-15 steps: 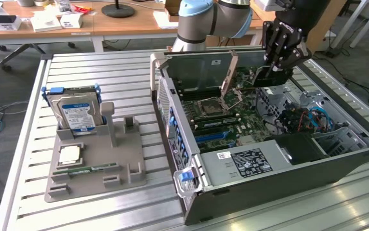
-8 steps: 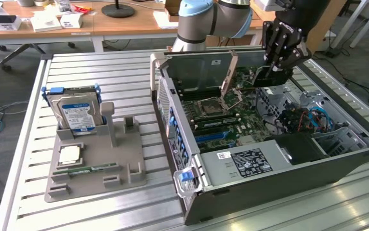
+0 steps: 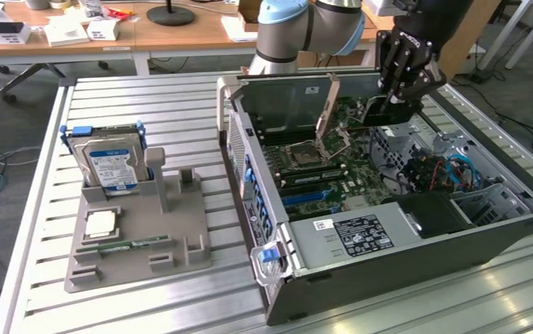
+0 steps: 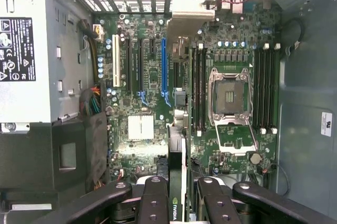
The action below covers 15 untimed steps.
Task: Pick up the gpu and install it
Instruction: 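Insert the gpu into the slot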
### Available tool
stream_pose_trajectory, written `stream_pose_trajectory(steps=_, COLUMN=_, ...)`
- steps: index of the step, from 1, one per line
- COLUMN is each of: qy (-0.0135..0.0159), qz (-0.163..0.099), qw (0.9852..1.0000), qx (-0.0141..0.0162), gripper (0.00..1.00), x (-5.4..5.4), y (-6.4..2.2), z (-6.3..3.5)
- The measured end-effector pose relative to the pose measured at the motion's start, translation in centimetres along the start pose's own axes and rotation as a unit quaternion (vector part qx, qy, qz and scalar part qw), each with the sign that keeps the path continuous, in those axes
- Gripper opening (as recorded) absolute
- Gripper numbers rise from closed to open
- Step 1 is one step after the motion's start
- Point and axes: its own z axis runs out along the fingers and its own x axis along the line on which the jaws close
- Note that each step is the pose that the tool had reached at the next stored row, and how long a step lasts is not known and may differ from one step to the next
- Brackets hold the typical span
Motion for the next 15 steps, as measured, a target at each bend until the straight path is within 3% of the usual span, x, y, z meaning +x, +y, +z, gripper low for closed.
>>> stream_pose_trajectory(steps=8, qy=0.0000, qz=0.000, qw=1.0000, qx=0.0011, gripper=0.26, x=0.0, y=1.67, z=-0.02)
stream_pose_trajectory(steps=15, qy=0.0000, qz=0.000, qw=1.0000, qx=0.0011, gripper=0.26, x=0.1, y=1.81, z=-0.03)
